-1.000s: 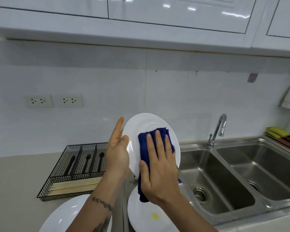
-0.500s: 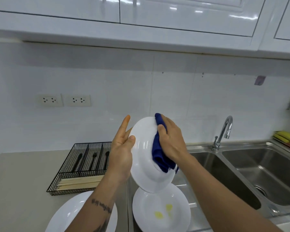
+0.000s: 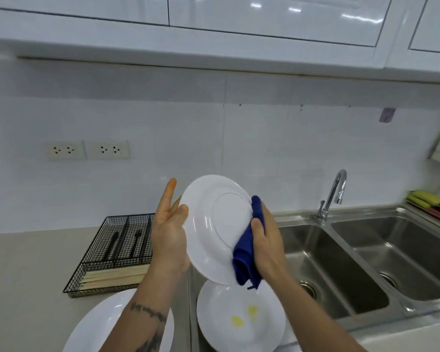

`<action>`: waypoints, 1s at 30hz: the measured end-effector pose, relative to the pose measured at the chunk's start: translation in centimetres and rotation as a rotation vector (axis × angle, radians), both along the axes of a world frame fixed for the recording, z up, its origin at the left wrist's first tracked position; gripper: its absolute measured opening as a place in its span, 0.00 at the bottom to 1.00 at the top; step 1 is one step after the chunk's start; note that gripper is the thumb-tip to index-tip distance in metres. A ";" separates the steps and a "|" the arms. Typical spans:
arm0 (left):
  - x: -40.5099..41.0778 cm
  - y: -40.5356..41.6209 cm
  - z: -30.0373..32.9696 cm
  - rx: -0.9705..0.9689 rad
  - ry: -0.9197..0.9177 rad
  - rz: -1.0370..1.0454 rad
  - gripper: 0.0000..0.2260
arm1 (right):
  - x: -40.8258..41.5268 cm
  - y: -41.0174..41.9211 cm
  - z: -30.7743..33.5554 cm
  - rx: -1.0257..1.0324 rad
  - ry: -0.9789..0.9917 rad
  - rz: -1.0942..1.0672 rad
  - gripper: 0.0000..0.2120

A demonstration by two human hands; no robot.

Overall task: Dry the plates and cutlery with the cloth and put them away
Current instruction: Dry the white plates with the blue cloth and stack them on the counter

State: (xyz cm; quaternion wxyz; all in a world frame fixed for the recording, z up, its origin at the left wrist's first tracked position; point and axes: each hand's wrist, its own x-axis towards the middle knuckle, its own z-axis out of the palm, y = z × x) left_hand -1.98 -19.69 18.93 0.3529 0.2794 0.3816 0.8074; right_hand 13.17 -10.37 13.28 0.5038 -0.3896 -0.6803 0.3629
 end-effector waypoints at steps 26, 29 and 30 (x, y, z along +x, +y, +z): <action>-3.1 -0.2 3.2 -0.133 0.972 -0.127 0.29 | 2.0 1.9 6.0 0.409 -0.297 0.212 0.17; -3.7 0.7 1.8 -0.139 0.981 0.158 0.23 | 1.3 0.9 5.0 0.471 -0.261 0.154 0.18; -3.6 1.0 0.9 -0.149 0.914 0.241 0.21 | 1.0 0.6 4.6 0.519 -0.258 0.123 0.18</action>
